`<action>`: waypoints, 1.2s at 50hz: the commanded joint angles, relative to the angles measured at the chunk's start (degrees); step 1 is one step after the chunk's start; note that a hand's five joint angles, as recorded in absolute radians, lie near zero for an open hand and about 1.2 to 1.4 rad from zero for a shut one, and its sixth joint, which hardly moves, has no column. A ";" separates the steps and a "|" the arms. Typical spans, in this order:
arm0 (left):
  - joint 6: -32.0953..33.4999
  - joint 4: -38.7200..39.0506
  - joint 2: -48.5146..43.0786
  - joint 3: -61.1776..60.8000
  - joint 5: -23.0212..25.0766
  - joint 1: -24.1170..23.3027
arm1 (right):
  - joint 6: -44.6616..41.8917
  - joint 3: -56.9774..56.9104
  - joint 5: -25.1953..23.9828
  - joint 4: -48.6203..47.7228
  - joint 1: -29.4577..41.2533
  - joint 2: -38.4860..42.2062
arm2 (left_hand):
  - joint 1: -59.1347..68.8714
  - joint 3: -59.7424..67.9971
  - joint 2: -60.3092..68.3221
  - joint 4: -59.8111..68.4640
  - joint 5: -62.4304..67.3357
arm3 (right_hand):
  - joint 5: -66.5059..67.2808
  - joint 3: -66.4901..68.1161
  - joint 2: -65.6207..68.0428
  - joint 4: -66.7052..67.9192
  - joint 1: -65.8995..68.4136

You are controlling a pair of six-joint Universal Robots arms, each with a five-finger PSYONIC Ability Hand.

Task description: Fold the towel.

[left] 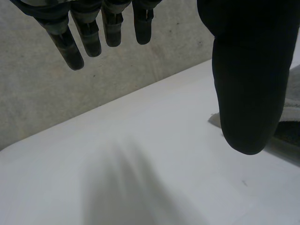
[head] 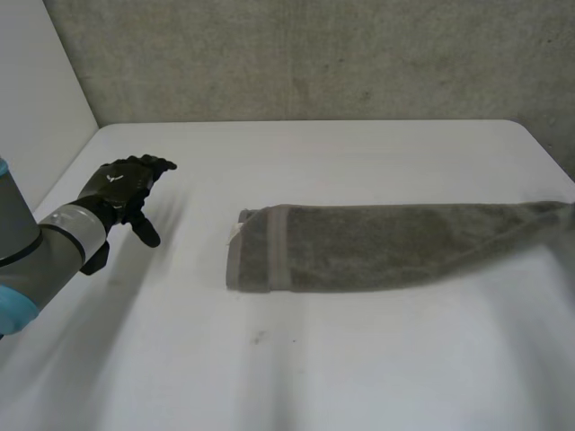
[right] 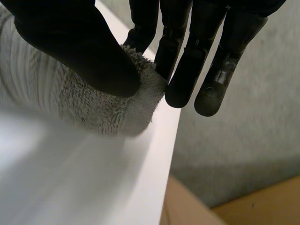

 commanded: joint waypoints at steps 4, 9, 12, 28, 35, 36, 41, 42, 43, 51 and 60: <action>0.01 0.67 0.70 -0.55 -0.05 0.18 | 7.65 -17.25 -0.11 4.27 27.89 3.02 | -0.07 0.32 0.55 0.36 -1.62 | 10.98 10.40 10.77 10.29 0.42; 0.01 0.67 0.97 -0.73 -0.05 0.01 | 7.92 -22.52 0.95 4.09 42.48 8.20 | -0.07 0.32 0.55 0.36 -1.62 | 10.98 10.40 10.77 10.29 0.42; -0.08 0.67 0.97 -0.81 -0.14 -0.08 | 7.92 -25.69 1.39 3.91 50.05 12.94 | -0.07 0.32 0.55 0.36 -1.62 | 10.98 10.40 10.77 10.29 0.42; 0.01 0.76 0.97 -1.43 -0.05 -0.70 | 9.68 -27.55 1.66 11.47 57.99 20.26 | -0.07 0.32 0.55 0.36 -1.62 | -59.02 -59.60 -59.23 -59.71 -69.58; -0.08 0.76 0.97 -0.20 -0.05 -1.75 | 20.13 -12.13 1.57 10.69 45.01 4.12 | -0.07 0.32 0.55 0.36 -1.62 | -59.02 -59.60 -59.23 -59.71 -69.58; -0.08 0.76 0.97 -0.20 -0.05 -1.75 | 20.13 -12.09 1.57 10.68 44.99 4.09 | -0.07 0.32 0.55 0.36 -1.62 | -59.02 -59.60 -59.23 -59.71 -69.58; -0.08 0.84 0.88 0.42 -0.14 -2.72 | 19.70 2.24 1.57 5.41 37.69 -1.98 | -0.07 0.32 0.55 0.36 -1.62 | -59.02 -59.60 -59.23 -59.71 -69.58; -0.08 0.84 0.88 0.50 -0.05 -2.89 | 19.09 6.33 1.13 3.84 35.25 -2.59 | -0.07 0.32 0.55 0.36 -1.62 | -59.02 -59.60 -59.23 -59.71 -69.58; 0.01 1.19 0.71 0.42 -0.14 -3.07 | 18.04 10.03 0.87 2.35 33.49 -2.68 | -0.07 0.32 0.55 0.36 -1.62 | -59.02 -59.60 -59.23 -59.71 -69.58; 0.01 4.45 0.53 -0.81 -0.23 -3.86 | 11.53 20.78 1.30 -5.56 27.94 -1.19 | -0.07 0.32 0.55 0.36 -1.62 | -13.68 -14.26 -13.90 -14.37 -24.24; 0.01 4.19 1.32 -1.34 -0.31 -3.86 | 14.50 10.10 4.02 -11.20 31.60 -3.20 | -0.07 0.32 0.55 0.36 -1.62 | 10.98 10.40 10.77 10.29 0.42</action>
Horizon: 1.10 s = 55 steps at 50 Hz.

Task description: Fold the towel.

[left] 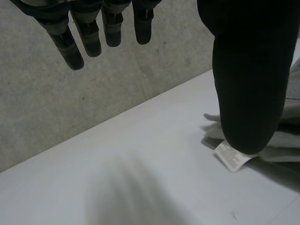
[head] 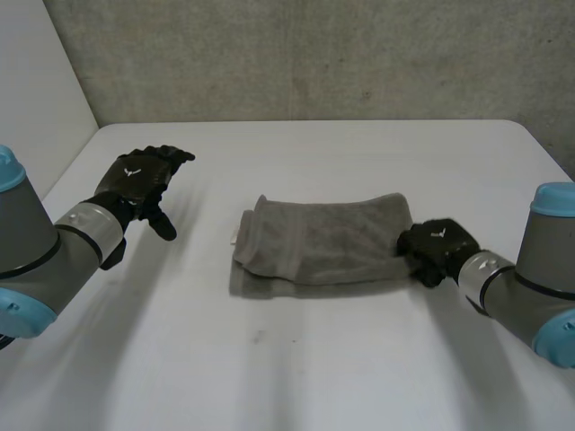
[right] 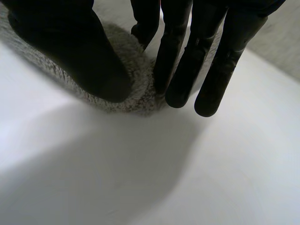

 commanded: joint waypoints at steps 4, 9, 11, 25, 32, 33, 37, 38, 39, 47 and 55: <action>0.08 -0.34 1.87 -0.88 -0.04 0.22 | 5.01 -19.13 2.71 -1.73 11.43 -0.49 | -0.07 0.32 0.57 0.36 -1.62 | 15.78 14.76 15.04 14.95 6.43; 0.08 -0.43 3.46 -1.68 -0.04 0.48 | 4.76 -34.48 1.30 7.25 20.70 8.92 | -0.07 0.32 0.57 0.36 -1.62 | 15.78 14.76 15.04 14.95 6.43; 0.08 -0.43 3.72 -2.20 -0.04 0.66 | 3.10 -45.15 0.34 15.03 25.77 16.53 | -0.07 0.32 0.57 0.36 -1.62 | 15.78 14.76 15.04 14.95 6.43; -0.18 -0.52 3.63 0.26 -0.21 0.13 | -1.74 -58.30 -2.74 29.83 29.66 23.87 | -0.07 0.32 0.57 0.36 -1.62 | -32.77 -33.79 -33.51 -33.60 -42.12; -5.96 -3.84 -0.22 9.46 -0.83 -4.43 | 16.78 -39.36 -2.30 20.11 20.54 9.30 | 0.15 0.53 0.79 0.58 -1.41 | -54.22 -55.24 -54.96 -55.05 -63.57; -7.98 -5.16 -1.54 11.75 -0.92 -5.92 | 18.54 -34.26 -2.13 17.38 18.96 6.66 | 0.48 0.87 1.12 0.91 -1.07 | -54.22 -55.24 -54.96 -55.05 -63.57; -11.43 -8.78 -5.16 16.17 -1.80 -8.84 | 21.55 -27.80 -0.63 13.22 16.22 4.09 | 1.83 2.21 2.47 2.26 0.28 | -54.22 -55.24 -54.96 -55.05 -63.57; -12.82 -10.60 -7.25 18.08 -2.49 -10.23 | 23.11 -26.67 0.67 12.79 15.87 4.18 | 2.16 2.55 2.80 2.59 0.61 | -54.22 -55.24 -54.96 -55.05 -63.57; -13.71 -12.19 -9.62 19.93 -3.54 -11.72 | 24.87 -26.48 2.17 12.96 15.52 4.53 | 2.33 2.72 2.97 2.76 0.78 | -54.22 -55.24 -54.96 -55.05 -63.57; -14.16 -15.89 -19.47 23.29 -14.34 -17.18 | 27.96 -31.56 4.29 15.76 16.04 11.19 | 2.50 2.89 3.14 2.93 0.95 | -54.22 -55.24 -54.96 -55.05 -63.57; -13.11 -15.98 -20.89 20.48 -19.29 -16.49 | 25.52 -44.38 4.47 26.04 18.49 22.35 | 2.17 2.55 2.81 2.60 0.61 | -54.22 -55.24 -54.96 -55.05 -63.57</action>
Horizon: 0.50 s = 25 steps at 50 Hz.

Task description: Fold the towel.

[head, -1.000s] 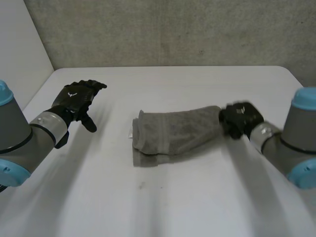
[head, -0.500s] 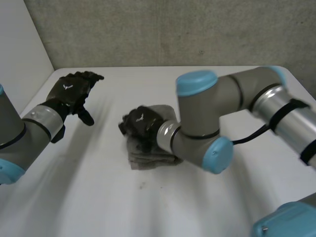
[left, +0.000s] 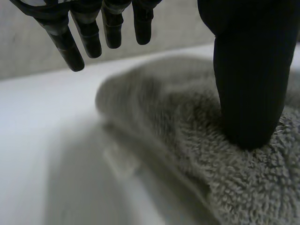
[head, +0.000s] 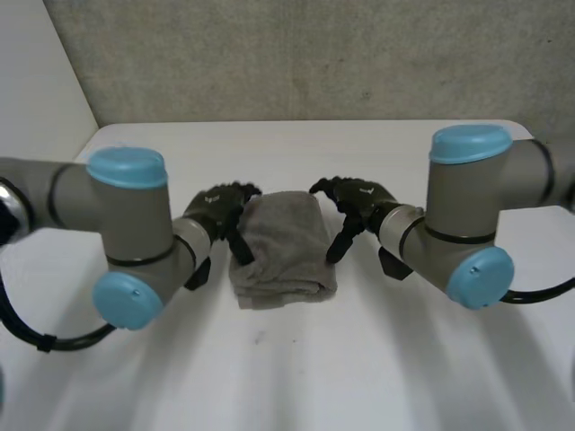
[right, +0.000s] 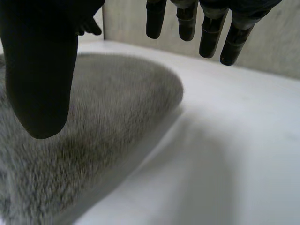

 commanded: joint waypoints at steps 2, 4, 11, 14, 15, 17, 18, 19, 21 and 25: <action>1.87 0.23 -0.92 -4.22 -4.05 0.89 | -4.48 -13.37 0.06 10.22 2.88 11.02 | 1.44 1.21 1.15 1.22 0.27 | -1.08 0.34 0.08 -0.02 -0.54; 2.58 0.23 -0.57 -5.72 -4.05 1.15 | -6.78 -14.71 0.32 11.11 3.23 12.18 | 1.27 1.04 0.98 1.05 0.10 | -1.08 0.34 0.08 -0.02 -0.54; 3.99 0.76 4.33 -8.71 -1.69 0.80 | -12.41 -15.76 2.35 11.56 3.50 8.86 | 0.26 0.03 -0.03 0.04 -0.91 | -1.08 0.34 0.08 -0.02 -0.54; 3.99 0.76 6.20 -8.71 -0.54 0.54 | -10.13 -15.67 1.99 9.98 3.67 3.86 | 0.26 0.03 -0.03 0.04 -0.91 | -1.08 0.34 0.08 -0.02 -0.54; 3.90 0.67 8.20 -8.54 0.59 0.36 | -10.12 -15.67 1.99 9.97 3.67 3.83 | 0.26 0.03 -0.03 0.04 -0.91 | -1.08 0.34 0.08 -0.02 -0.54; 3.90 0.67 10.33 -8.10 1.22 0.27 | -8.98 -15.50 1.90 8.92 3.58 1.02 | 0.26 0.03 -0.03 0.04 -0.91 | -1.08 0.34 0.08 -0.02 -0.54; 3.72 0.67 12.59 -7.58 1.57 0.19 | -8.28 -15.06 1.90 7.87 3.58 -1.85 | 0.26 0.03 -0.03 0.04 -0.91 | -1.08 0.34 0.08 -0.02 -0.54; 3.63 0.58 14.96 -6.79 1.75 0.19 | -7.84 -14.19 2.16 6.99 3.15 -4.93 | 0.26 0.03 -0.03 0.04 -0.91 | -1.08 0.34 0.08 -0.02 -0.54; 3.55 0.32 17.33 -6.08 1.75 0.36 | -7.58 -13.05 2.43 6.20 2.97 -8.09 | 0.09 -0.14 -0.20 -0.13 -1.08 | -1.08 0.34 0.08 -0.02 -0.54; 3.46 -0.12 24.19 -5.55 1.66 1.68 | -7.57 -6.74 5.32 3.30 -0.18 -17.76 | 0.09 -0.14 -0.20 -0.13 -1.08 | -1.08 0.34 0.08 -0.02 -0.54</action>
